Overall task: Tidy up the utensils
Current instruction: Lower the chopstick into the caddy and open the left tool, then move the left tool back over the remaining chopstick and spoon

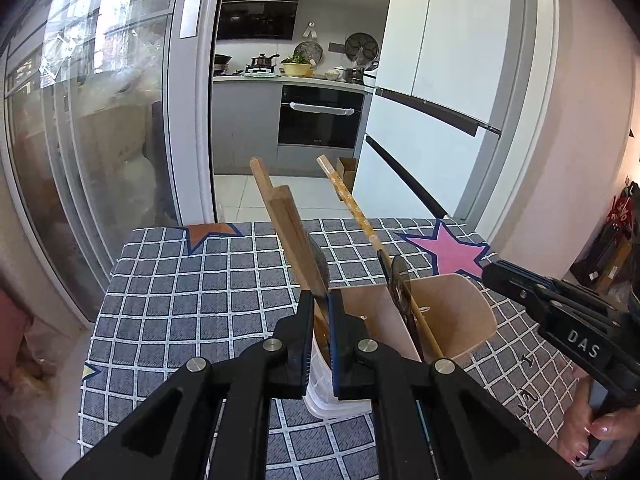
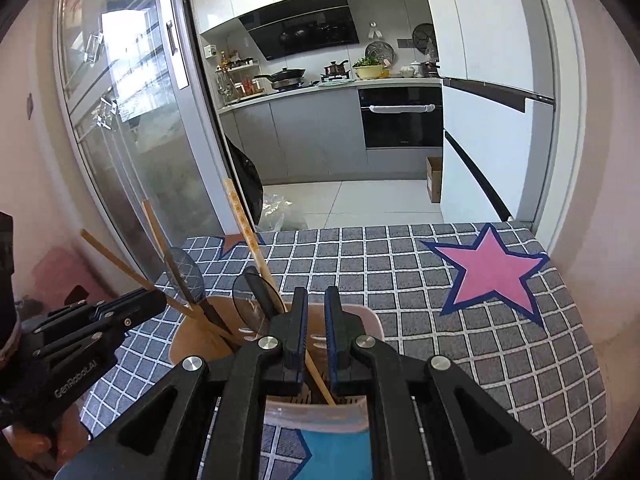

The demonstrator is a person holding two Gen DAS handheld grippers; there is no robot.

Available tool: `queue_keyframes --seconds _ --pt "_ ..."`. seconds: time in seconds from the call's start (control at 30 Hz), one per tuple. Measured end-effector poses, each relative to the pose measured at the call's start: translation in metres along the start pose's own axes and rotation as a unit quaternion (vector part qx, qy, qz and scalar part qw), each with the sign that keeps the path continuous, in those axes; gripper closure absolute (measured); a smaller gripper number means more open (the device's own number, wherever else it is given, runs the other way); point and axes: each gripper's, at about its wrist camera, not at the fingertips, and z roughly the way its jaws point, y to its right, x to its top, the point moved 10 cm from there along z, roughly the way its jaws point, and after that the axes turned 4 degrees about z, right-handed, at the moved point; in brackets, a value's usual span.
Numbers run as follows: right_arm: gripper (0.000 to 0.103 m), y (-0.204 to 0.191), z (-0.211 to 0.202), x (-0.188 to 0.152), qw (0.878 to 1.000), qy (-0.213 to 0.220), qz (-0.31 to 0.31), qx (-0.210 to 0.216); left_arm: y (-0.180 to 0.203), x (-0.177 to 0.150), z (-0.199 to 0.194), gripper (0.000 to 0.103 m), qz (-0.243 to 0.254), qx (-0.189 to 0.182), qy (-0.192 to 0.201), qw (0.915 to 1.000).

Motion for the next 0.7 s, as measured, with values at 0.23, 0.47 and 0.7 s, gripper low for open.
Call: queue_keyframes --seconds 0.23,0.47,0.7 --pt "0.061 0.014 -0.040 -0.024 0.999 -0.017 0.043 -0.003 -0.003 0.004 -0.018 0.065 -0.011 -0.006 0.009 0.9999" --pt "0.049 0.015 -0.067 -0.047 0.997 -0.029 0.071 -0.006 -0.008 0.009 -0.046 0.000 -0.010 -0.001 0.035 0.9993" --pt "0.020 0.008 -0.089 -0.065 0.995 -0.039 0.087 0.002 -0.015 0.021 -0.077 0.000 -0.016 0.015 0.079 0.9967"
